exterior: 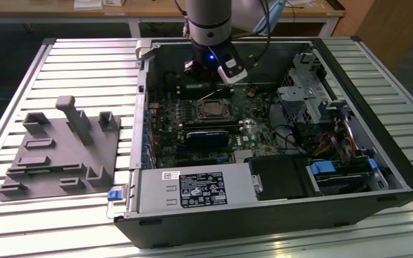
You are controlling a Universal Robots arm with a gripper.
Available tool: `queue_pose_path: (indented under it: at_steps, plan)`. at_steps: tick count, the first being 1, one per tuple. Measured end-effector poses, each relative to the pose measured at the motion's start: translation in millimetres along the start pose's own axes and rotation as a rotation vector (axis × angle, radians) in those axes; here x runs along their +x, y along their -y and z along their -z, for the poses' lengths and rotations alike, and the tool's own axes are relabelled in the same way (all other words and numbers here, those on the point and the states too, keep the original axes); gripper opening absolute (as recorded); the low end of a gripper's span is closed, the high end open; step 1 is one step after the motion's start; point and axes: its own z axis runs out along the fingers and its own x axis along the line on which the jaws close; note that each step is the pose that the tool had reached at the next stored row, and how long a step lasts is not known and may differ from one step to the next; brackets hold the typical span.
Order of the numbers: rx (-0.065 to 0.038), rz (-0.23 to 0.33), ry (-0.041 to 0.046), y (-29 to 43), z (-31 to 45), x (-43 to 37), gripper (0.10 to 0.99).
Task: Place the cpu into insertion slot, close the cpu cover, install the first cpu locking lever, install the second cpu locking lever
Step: 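Install the first cpu locking lever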
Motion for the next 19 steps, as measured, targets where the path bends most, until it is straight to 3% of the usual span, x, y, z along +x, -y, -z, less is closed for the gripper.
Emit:
queue_pose_path:
  at_steps: [6, 10, 19]
  plan:
    - [-0.011, 0.003, 0.0246, 0.7, -2.6, 1.5, 0.106]
    - [-0.016, 0.004, 0.0295, 1.7, -6.6, 2.5, 0.106]
    - [-0.016, -0.002, 0.0317, 1.1, -17.2, 4.1, 0.106]
